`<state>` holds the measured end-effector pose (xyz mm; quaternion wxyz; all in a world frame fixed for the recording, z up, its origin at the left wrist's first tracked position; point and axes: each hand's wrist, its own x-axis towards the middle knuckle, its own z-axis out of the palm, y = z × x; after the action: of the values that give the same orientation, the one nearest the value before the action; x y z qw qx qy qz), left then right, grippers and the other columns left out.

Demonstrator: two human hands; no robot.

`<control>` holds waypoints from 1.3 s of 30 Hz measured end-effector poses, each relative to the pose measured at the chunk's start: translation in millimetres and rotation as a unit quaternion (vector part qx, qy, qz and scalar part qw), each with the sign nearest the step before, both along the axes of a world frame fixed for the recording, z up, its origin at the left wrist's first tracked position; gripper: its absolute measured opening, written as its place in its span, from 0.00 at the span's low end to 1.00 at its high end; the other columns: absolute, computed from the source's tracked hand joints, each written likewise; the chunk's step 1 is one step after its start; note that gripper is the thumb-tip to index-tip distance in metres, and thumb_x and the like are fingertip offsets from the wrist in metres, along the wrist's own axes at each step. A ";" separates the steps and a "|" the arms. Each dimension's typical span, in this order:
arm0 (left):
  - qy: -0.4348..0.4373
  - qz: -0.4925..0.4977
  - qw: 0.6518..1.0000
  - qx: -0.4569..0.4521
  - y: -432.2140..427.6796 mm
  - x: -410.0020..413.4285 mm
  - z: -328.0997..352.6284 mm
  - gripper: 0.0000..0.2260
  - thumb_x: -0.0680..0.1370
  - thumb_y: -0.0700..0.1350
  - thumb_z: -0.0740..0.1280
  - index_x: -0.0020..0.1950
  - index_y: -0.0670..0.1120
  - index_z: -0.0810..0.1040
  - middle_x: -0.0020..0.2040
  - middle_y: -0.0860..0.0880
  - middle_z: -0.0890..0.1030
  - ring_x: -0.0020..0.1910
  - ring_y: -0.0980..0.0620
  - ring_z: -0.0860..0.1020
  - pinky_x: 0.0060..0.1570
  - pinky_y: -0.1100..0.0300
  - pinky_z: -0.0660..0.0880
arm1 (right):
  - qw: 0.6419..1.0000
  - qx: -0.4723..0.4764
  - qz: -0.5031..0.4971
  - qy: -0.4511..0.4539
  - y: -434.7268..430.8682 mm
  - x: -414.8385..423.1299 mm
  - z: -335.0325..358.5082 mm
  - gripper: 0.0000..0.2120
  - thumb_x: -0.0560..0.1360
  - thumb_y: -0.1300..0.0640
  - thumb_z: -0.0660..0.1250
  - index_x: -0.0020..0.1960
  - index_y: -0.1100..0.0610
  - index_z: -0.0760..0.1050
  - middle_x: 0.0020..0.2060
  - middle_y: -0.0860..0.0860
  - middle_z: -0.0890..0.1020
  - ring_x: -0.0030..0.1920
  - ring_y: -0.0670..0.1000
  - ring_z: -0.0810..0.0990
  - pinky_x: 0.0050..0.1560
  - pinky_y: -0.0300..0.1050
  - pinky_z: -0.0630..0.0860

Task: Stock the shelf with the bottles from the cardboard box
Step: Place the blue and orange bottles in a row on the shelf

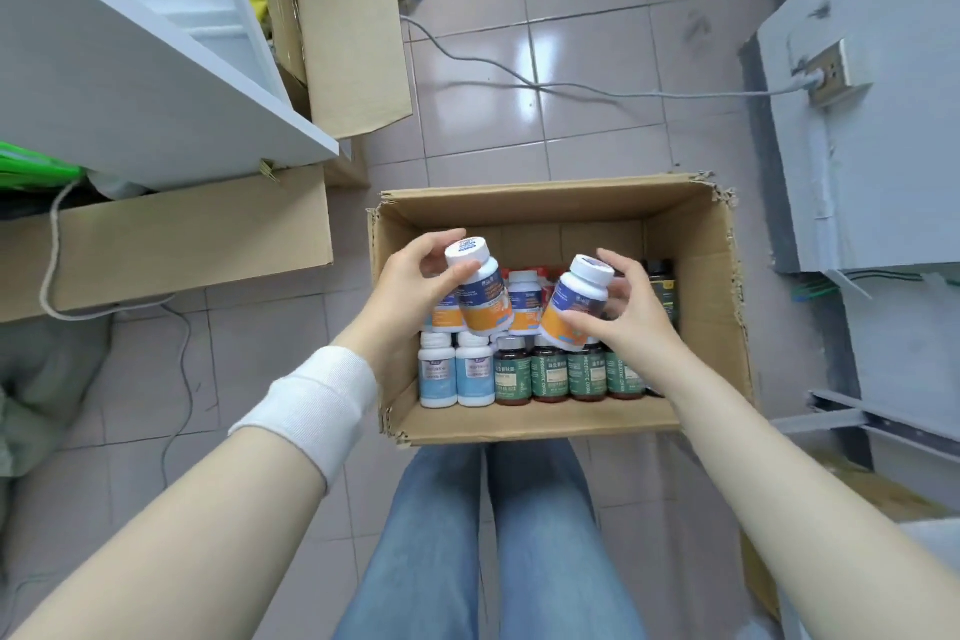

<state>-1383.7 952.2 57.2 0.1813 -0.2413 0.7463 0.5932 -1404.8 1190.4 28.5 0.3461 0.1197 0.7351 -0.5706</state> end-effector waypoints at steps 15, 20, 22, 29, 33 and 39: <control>-0.016 -0.068 0.950 0.303 29.7 89.7 191.5 0.12 0.81 0.53 0.55 0.52 0.45 0.70 0.45 0.43 0.81 0.38 0.50 0.83 0.36 0.54 0.81 | 0.880 -0.261 -0.398 0.003 -41.4 209.6 214.8 0.11 0.77 0.63 0.59 0.59 0.58 0.70 0.49 0.60 0.77 0.44 0.53 0.79 0.39 0.44 0.79; 0.022 -0.194 0.938 0.288 80.7 134.6 256.0 0.14 0.77 0.55 0.61 0.52 0.45 0.73 0.44 0.45 0.81 0.40 0.50 0.81 0.36 0.56 0.80 | 0.841 -0.279 -0.456 0.079 -9.2 277.5 282.3 0.13 0.76 0.63 0.60 0.60 0.60 0.69 0.51 0.58 0.78 0.49 0.55 0.78 0.47 0.47 0.77; 0.055 -0.255 0.923 0.282 110.7 156.6 284.1 0.15 0.76 0.55 0.62 0.51 0.44 0.76 0.41 0.46 0.83 0.39 0.50 0.81 0.37 0.55 0.80 | 0.835 -0.269 -0.466 0.112 9.9 311.2 310.5 0.16 0.71 0.60 0.64 0.58 0.62 0.71 0.47 0.58 0.81 0.46 0.52 0.81 0.45 0.44 0.79; 0.130 -0.379 0.861 0.313 237.3 274.6 383.8 0.11 0.77 0.52 0.62 0.50 0.45 0.75 0.40 0.52 0.84 0.37 0.56 0.83 0.37 0.61 0.80 | 0.794 -0.242 -0.524 0.193 90.1 451.5 388.2 0.22 0.66 0.59 0.65 0.59 0.66 0.73 0.50 0.61 0.79 0.48 0.54 0.79 0.56 0.47 0.75; 0.165 -0.434 0.832 0.305 309.0 358.6 432.4 0.16 0.77 0.52 0.63 0.56 0.42 0.74 0.42 0.48 0.83 0.37 0.55 0.83 0.36 0.61 0.80 | 0.770 -0.229 -0.539 0.253 142.6 538.7 428.1 0.22 0.66 0.59 0.66 0.59 0.64 0.72 0.51 0.60 0.78 0.51 0.56 0.76 0.61 0.53 0.72; 0.216 -0.515 0.760 0.333 400.4 453.3 490.5 0.11 0.75 0.51 0.64 0.52 0.45 0.75 0.41 0.52 0.84 0.38 0.55 0.83 0.37 0.61 0.80 | 0.758 -0.139 -0.548 0.325 202.0 651.1 483.4 0.24 0.65 0.59 0.67 0.60 0.65 0.73 0.49 0.56 0.81 0.47 0.50 0.80 0.47 0.38 0.79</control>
<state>-930.3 1352.6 547.7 0.3623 0.3892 0.5329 0.6582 -753.7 1392.4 511.9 -0.2723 0.2604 0.5245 -0.7635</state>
